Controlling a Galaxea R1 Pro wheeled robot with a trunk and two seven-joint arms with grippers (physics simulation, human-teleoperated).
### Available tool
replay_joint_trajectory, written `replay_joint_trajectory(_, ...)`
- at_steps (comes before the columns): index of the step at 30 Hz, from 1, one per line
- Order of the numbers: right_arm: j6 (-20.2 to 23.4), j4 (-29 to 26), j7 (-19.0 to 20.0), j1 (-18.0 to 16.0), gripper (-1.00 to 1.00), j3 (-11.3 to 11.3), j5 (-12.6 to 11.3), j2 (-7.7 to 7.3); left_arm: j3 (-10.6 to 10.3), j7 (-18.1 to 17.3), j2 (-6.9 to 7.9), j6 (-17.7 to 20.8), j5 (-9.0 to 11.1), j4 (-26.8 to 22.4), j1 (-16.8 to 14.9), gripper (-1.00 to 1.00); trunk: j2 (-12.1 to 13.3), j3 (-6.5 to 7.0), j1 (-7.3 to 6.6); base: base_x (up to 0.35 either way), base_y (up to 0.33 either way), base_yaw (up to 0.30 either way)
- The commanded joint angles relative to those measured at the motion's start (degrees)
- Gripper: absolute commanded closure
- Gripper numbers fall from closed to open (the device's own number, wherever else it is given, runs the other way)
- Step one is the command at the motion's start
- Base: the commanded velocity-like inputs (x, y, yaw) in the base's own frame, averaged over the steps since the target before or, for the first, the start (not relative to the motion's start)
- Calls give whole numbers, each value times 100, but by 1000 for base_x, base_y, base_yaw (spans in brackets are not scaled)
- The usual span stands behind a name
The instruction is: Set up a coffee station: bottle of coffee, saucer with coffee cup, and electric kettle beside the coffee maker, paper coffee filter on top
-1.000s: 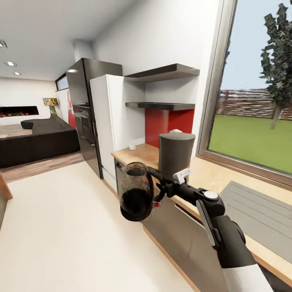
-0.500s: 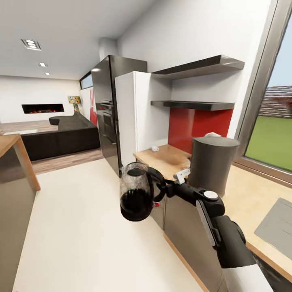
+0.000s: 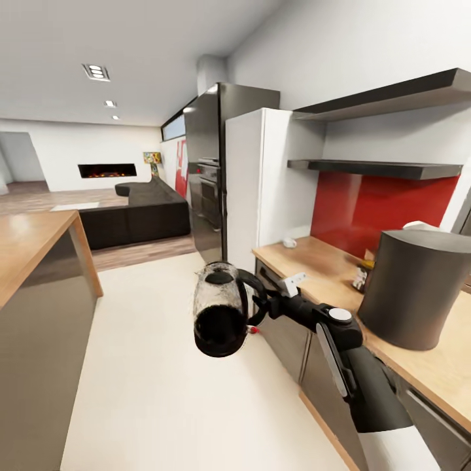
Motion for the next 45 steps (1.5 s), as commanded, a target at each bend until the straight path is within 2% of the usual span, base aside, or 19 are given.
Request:
replay_joint_trajectory(1,20,-6,48,-3,100,-8,35,2,-50,14,-3,-9,41,-3,0,-100,-5,-9,5,285,204,210)
replay_joint_trajectory(7,20,-2,48,-3,100,-8,35,-3,-50,14,-3,-13,41,-4,-2,-100,-5,-31,5,288,201,115)
replay_joint_trajectory(45,11,-9,64,-4,100,-50,46,-36,-51,14,-16,-8,6,-124,-8,-100,-5,-32,5,289,199,1)
